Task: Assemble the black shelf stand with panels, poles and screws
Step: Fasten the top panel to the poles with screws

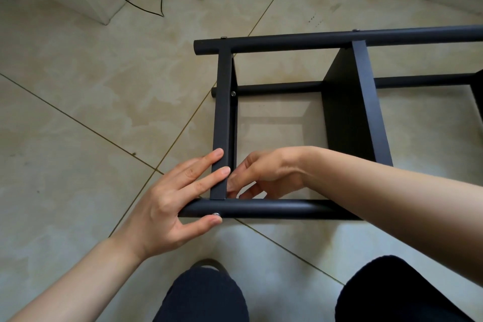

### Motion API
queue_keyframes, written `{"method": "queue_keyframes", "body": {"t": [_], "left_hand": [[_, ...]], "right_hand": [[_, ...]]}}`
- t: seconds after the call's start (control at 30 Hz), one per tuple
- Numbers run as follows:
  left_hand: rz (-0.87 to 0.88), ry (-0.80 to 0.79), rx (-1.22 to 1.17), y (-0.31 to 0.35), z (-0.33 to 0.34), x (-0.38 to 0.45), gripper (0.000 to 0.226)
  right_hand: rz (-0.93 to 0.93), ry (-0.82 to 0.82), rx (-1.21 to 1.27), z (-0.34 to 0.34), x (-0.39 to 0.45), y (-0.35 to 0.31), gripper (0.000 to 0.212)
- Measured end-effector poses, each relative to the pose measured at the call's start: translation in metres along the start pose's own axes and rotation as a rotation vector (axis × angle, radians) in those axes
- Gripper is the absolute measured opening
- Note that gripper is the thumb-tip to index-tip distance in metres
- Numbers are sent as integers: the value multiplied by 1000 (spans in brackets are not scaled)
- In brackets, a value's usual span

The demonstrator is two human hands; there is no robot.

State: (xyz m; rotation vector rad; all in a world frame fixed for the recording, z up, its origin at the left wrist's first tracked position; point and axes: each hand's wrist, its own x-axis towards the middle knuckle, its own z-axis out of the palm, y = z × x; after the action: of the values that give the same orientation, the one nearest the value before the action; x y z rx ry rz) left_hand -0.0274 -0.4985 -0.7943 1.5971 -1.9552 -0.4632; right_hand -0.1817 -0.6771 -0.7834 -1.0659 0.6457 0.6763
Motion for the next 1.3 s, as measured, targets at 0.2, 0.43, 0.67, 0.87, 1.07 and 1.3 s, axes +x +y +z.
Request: {"method": "queue_keyframes", "body": {"t": [0.2, 0.43, 0.67, 0.87, 1.07, 1.3], "left_hand": [[1, 10, -16, 0, 1, 0, 62], [-3, 16, -19, 0, 1, 0, 62], [1, 9, -18, -1, 0, 0, 63], [-4, 11, -11, -1, 0, 0, 63], [1, 13, -20, -1, 0, 0, 63], [-6, 23, 8, 0, 0, 0, 62]], "right_hand": [[43, 25, 7, 5, 8, 0, 12], [32, -2, -15, 0, 0, -5, 13], [58, 23, 2, 7, 10, 1, 15], [34, -10, -26, -2, 1, -7, 10], [78, 6, -5, 3, 5, -4, 10], [53, -2, -25, 0, 0, -8, 9]]}}
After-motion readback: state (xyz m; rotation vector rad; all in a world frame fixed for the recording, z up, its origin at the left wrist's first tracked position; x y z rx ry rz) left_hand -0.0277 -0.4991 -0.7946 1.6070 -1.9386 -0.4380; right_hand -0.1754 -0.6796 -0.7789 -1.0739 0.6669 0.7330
